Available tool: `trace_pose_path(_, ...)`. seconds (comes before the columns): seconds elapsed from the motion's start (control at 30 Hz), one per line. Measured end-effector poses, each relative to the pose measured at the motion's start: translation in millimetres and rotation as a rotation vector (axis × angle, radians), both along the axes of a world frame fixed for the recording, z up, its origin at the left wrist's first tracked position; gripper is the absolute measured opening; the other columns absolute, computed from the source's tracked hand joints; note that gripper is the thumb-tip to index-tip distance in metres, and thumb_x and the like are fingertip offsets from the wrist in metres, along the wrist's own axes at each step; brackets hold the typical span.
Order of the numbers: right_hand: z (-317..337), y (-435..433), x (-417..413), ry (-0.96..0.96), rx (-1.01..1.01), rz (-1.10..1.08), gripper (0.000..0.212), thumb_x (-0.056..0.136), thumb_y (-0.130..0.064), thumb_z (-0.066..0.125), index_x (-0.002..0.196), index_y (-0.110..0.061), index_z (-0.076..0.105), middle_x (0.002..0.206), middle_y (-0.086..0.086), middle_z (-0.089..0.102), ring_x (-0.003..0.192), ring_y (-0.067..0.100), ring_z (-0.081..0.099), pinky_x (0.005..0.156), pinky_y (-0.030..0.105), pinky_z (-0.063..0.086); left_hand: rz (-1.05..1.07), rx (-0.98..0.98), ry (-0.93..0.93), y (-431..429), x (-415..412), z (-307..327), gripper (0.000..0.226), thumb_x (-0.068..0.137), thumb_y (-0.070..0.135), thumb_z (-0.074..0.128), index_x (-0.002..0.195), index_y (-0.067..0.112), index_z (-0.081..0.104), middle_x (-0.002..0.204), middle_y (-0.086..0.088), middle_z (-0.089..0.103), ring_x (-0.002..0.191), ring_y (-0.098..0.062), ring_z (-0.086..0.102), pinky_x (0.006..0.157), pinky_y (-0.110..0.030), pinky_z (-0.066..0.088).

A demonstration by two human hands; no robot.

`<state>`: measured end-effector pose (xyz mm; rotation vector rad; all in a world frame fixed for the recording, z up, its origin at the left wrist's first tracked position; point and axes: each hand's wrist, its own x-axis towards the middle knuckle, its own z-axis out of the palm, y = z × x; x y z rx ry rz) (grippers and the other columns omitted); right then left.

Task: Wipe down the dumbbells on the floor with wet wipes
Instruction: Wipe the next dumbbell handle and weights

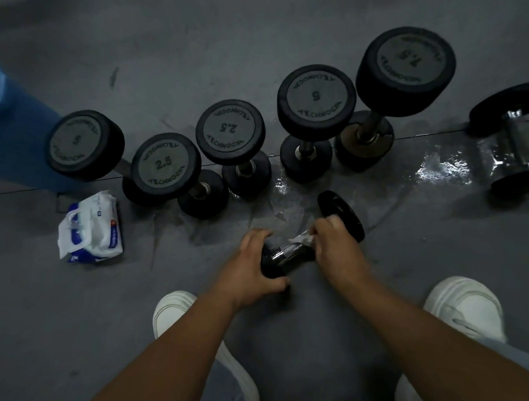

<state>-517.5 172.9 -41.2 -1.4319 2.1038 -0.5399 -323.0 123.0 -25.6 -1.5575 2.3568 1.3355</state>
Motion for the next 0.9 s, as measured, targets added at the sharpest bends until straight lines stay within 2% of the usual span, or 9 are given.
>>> trace_pose_path(0.13,1,-1,2,-0.084,-0.102,-0.063,0.016,0.084,-0.003,0.055,0.090,-0.018,0.058,0.099,0.001,0.049,0.082,0.019,0.053,0.073,0.033,0.047,0.005,0.010,0.005,-1,0,0,0.099,0.064,0.041,0.087,0.146,0.028,0.033,0.147,0.009,0.028,0.127,-0.008,0.040,0.105,-0.022,0.037)
trace_pose_path(0.23,-6,5,20,0.022,-0.097,-0.027,0.036,0.077,-0.004,0.056,0.111,-0.003,0.063,0.121,0.012,0.053,0.106,0.026,0.050,0.093,0.036,0.045,0.016,0.010,0.013,0,0,-2,0.098,0.064,0.039,0.087,0.145,0.028,0.034,0.146,0.009,0.030,0.125,-0.008,0.041,0.103,-0.021,0.037)
trace_pose_path(0.33,-10,13,28,0.068,-0.133,0.042,0.047,0.076,-0.009,0.041,0.115,-0.001,0.065,0.126,0.013,0.060,0.113,0.031,0.051,0.099,0.036,0.042,0.020,0.010,0.022,-1,0,-4,0.096,0.064,0.039,0.087,0.144,0.028,0.034,0.145,0.009,0.031,0.125,-0.007,0.041,0.104,-0.022,0.038)
trace_pose_path(0.43,-9,7,15,-0.030,-0.194,0.008,0.042,0.081,-0.013,0.038,0.106,-0.007,0.071,0.108,0.008,0.070,0.100,0.028,0.060,0.093,0.019,0.039,0.018,0.012,0.027,0,1,-6,0.097,0.063,0.041,0.087,0.143,0.029,0.035,0.144,0.009,0.031,0.124,-0.008,0.041,0.104,-0.023,0.039)
trace_pose_path(0.53,-5,-7,-1,-0.027,-0.135,0.000,0.020,0.086,-0.011,0.058,0.102,-0.014,0.068,0.107,0.003,0.060,0.091,0.022,0.059,0.078,0.029,0.048,0.024,0.009,0.032,1,1,-6,0.097,0.063,0.040,0.087,0.143,0.028,0.035,0.144,0.010,0.030,0.124,-0.006,0.039,0.102,-0.020,0.035)
trace_pose_path(0.63,-6,-8,14,0.148,-0.087,-0.026,0.006,0.080,-0.010,0.068,0.086,-0.012,0.069,0.095,0.004,0.056,0.083,0.023,0.055,0.062,0.032,0.050,0.033,0.014,0.029,1,0,-6,0.097,0.063,0.040,0.087,0.143,0.028,0.034,0.143,0.011,0.030,0.122,-0.005,0.040,0.100,-0.017,0.034)
trace_pose_path(0.7,-8,-4,39,0.184,-0.063,0.143,0.007,0.073,-0.008,0.072,0.079,-0.012,0.069,0.086,0.005,0.060,0.081,0.025,0.054,0.064,0.033,0.051,0.032,0.003,0.034,3,-1,-6,0.097,0.061,0.036,0.088,0.142,0.026,0.036,0.143,0.011,0.031,0.121,-0.005,0.042,0.098,-0.016,0.035)
trace_pose_path(0.8,-11,-6,34,0.169,-0.048,0.480,0.016,0.069,-0.013,0.070,0.085,-0.014,0.071,0.086,0.002,0.065,0.085,0.025,0.058,0.071,0.035,0.053,0.009,0.007,0.037,7,-2,-5,0.098,0.061,0.036,0.089,0.143,0.024,0.036,0.143,0.011,0.029,0.121,-0.005,0.043,0.099,-0.017,0.037)
trace_pose_path(0.9,-6,-14,5,0.223,-0.059,0.305,0.010,0.075,-0.013,0.062,0.078,-0.020,0.069,0.077,0.000,0.064,0.076,0.024,0.059,0.065,0.032,0.047,0.026,0.008,0.036,6,-1,-4,0.098,0.061,0.040,0.086,0.143,0.028,0.034,0.144,0.012,0.028,0.120,-0.004,0.041,0.101,-0.020,0.038)
